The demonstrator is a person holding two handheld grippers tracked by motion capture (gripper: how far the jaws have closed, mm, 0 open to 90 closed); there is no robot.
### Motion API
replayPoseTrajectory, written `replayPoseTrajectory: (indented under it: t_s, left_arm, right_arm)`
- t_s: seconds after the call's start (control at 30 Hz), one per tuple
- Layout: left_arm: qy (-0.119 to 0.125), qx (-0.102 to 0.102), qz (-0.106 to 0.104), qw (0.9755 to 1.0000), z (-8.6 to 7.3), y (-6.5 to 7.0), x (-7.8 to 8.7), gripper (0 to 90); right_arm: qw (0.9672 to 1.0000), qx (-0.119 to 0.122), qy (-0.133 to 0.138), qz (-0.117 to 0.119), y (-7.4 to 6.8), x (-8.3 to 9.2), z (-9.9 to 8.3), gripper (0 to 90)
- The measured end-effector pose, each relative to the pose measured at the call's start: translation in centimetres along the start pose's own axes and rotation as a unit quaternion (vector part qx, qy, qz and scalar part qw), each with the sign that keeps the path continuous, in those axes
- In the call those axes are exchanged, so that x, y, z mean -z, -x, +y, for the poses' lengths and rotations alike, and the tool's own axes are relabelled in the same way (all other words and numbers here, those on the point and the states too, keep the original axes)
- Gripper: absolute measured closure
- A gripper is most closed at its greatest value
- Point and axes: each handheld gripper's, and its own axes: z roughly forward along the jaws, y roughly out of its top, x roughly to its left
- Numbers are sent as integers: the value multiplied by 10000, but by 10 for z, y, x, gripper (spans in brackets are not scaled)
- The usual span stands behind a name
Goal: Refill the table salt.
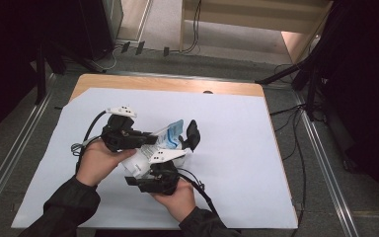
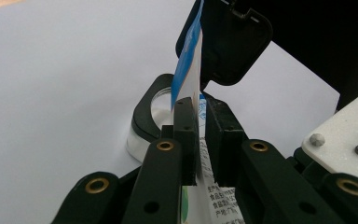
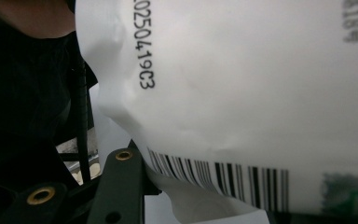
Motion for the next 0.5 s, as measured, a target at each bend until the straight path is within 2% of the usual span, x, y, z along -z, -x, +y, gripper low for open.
replayPoseTrajectory:
  t_s: [0.5]
  left_arm:
    - [22, 71, -36, 10000, 1, -1, -3, 822]
  right_arm:
    - [9997, -200, -2, 111, 3, 1, 2, 614]
